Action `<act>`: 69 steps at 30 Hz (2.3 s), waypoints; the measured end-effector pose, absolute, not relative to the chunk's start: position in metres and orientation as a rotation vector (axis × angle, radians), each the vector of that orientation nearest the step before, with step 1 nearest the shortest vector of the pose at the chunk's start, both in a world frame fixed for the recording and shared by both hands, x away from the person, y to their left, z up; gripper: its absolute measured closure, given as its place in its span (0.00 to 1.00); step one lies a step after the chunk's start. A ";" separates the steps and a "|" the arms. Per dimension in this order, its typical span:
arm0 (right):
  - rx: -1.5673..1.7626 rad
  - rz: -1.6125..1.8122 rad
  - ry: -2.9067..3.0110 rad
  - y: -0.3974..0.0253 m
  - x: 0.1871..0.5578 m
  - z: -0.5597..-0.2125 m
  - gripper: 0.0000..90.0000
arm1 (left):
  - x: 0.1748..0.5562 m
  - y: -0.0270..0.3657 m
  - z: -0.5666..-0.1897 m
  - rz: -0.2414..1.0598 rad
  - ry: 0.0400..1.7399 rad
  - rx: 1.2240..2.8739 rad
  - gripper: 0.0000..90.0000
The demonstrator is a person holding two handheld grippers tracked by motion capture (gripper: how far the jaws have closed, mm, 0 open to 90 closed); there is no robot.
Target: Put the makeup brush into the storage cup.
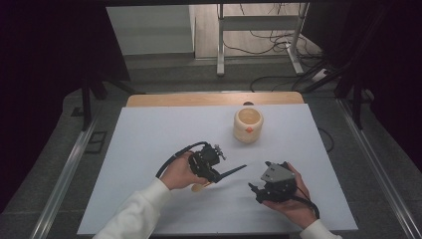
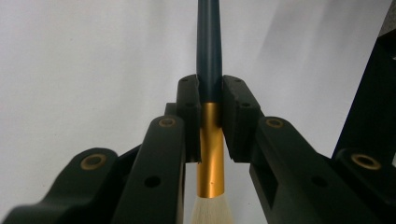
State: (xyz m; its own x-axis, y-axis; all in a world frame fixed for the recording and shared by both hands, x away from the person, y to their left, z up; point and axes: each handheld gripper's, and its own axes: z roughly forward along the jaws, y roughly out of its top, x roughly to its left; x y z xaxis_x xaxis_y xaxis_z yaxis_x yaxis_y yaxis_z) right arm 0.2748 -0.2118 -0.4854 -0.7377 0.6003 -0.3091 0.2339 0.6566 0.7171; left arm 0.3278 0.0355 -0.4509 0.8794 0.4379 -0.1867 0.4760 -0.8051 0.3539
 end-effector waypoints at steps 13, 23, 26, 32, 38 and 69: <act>0.572 0.879 2.344 -0.196 0.276 -0.483 0.16 | 0.328 0.032 -0.451 -0.140 0.671 2.660 0.87; 0.482 0.815 2.337 -0.182 0.275 -0.485 0.19 | 0.328 0.030 -0.452 -0.146 0.656 2.673 0.87; 0.465 0.801 2.341 -0.178 0.275 -0.485 0.21 | 0.328 0.029 -0.452 -0.148 0.652 2.680 0.87; 0.415 0.757 2.341 -0.168 0.275 -0.487 0.24 | 0.328 0.027 -0.452 -0.153 0.639 2.679 0.87; 0.366 0.712 2.344 -0.160 0.275 -0.490 0.26 | 0.329 0.026 -0.453 -0.160 0.637 2.688 0.87; 0.090 0.573 2.371 -0.128 0.266 -0.508 0.88 | 0.332 0.024 -0.443 -0.161 0.602 2.624 0.86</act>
State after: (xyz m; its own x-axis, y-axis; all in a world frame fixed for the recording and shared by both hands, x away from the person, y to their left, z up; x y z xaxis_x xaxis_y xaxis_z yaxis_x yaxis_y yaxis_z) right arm 0.2657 -0.1280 -0.5077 -0.7618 0.2148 -0.6112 -0.0880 0.9004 0.4261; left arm 0.3316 0.0239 -0.4432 0.8984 0.3874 -0.2067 0.4389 -0.8081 0.3930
